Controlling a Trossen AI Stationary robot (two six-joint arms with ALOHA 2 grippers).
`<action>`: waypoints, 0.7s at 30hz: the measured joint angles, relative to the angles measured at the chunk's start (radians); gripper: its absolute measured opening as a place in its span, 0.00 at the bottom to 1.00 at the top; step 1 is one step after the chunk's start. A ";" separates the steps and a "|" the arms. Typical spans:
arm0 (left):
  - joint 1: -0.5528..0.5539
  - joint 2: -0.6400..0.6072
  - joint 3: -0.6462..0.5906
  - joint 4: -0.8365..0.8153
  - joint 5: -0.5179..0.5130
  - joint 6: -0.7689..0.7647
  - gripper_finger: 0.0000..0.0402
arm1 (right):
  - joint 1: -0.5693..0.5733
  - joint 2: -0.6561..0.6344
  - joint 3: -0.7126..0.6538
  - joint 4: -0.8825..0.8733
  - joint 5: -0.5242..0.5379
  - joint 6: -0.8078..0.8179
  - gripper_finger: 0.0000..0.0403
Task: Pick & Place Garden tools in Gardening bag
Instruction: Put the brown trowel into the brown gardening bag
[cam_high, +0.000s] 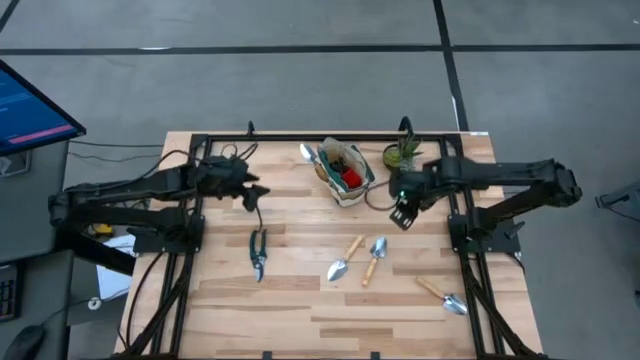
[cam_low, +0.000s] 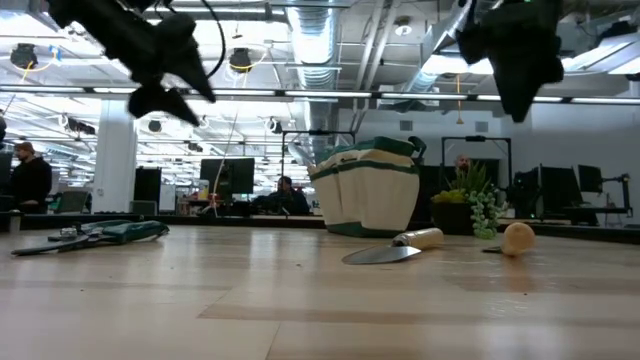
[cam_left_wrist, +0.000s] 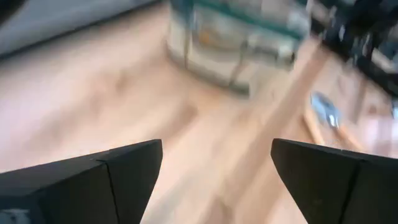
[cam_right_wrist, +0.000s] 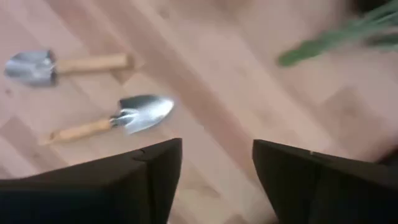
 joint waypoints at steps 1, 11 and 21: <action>-0.014 0.000 0.000 -0.033 0.019 -0.039 0.73 | 0.013 0.000 -0.020 0.021 -0.015 0.013 0.49; -0.211 0.076 0.000 -0.266 0.068 -0.298 0.73 | 0.143 -0.001 -0.116 0.100 -0.056 0.214 0.52; -0.256 0.098 0.000 -0.274 0.058 -0.318 0.73 | 0.309 0.000 -0.253 0.247 -0.194 0.333 0.46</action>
